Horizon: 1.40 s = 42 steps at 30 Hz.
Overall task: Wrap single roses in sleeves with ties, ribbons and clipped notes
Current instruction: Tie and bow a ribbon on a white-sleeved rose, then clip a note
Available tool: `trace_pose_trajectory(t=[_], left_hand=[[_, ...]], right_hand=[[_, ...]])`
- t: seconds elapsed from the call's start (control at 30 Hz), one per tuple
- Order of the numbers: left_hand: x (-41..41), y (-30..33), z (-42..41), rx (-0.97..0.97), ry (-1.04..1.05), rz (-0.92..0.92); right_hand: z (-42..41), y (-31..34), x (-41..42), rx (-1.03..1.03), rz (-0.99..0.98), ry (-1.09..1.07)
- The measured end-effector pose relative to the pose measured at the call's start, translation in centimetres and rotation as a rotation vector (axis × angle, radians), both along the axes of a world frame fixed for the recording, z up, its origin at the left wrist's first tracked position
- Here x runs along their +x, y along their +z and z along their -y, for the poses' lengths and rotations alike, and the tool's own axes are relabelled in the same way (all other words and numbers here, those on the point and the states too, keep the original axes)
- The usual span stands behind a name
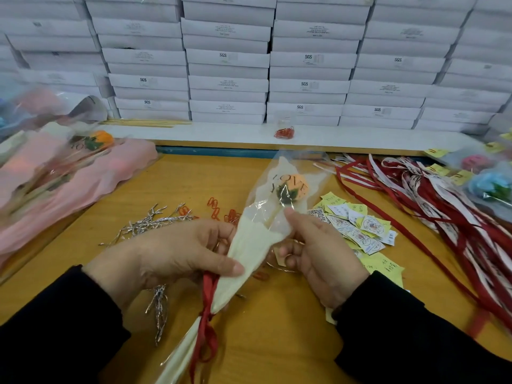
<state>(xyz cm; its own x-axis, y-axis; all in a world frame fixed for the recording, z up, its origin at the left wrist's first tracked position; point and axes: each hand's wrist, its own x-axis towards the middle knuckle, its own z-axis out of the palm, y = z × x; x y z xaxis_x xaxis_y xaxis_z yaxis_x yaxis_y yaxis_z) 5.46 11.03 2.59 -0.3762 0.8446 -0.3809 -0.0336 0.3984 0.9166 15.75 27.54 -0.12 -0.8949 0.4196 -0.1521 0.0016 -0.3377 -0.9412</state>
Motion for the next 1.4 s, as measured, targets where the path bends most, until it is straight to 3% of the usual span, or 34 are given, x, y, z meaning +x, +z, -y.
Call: trace_pose_trajectory(t=[0.1, 0.33, 0.53, 0.77, 0.97, 1.1, 1.4], left_hand=[[0.1, 0.3, 0.2, -0.049, -0.043, -0.060], [-0.6, 0.6, -0.8, 0.094, 0.209, -0.026], [-0.8, 0.3, 0.2, 0.075, 0.153, 0.025], [-1.2, 1.2, 0.6, -0.007, 0.136, -0.045], [-1.7, 1.8, 0.3, -0.006, 0.153, -0.094], [-1.6, 1.9, -0.3, 0.022, 0.134, -0.123], [-1.9, 2.8, -1.5, 0.053, 0.160, -0.266]], right_hand=[[-0.5, -0.1, 0.1, 0.027, -0.005, -0.027], [1.6, -0.6, 0.5, 0.102, -0.020, 0.295], [0.2, -0.1, -0.1, 0.062, 0.062, 0.036], [1.2, -0.5, -0.2, 0.054, -0.032, 0.100], [0.6, -0.2, -0.6, -0.019, -0.014, 0.090], [0.3, -0.5, -0.9, 0.043, 0.015, 0.118], [0.5, -0.2, -1.5, -0.034, -0.108, 0.026]])
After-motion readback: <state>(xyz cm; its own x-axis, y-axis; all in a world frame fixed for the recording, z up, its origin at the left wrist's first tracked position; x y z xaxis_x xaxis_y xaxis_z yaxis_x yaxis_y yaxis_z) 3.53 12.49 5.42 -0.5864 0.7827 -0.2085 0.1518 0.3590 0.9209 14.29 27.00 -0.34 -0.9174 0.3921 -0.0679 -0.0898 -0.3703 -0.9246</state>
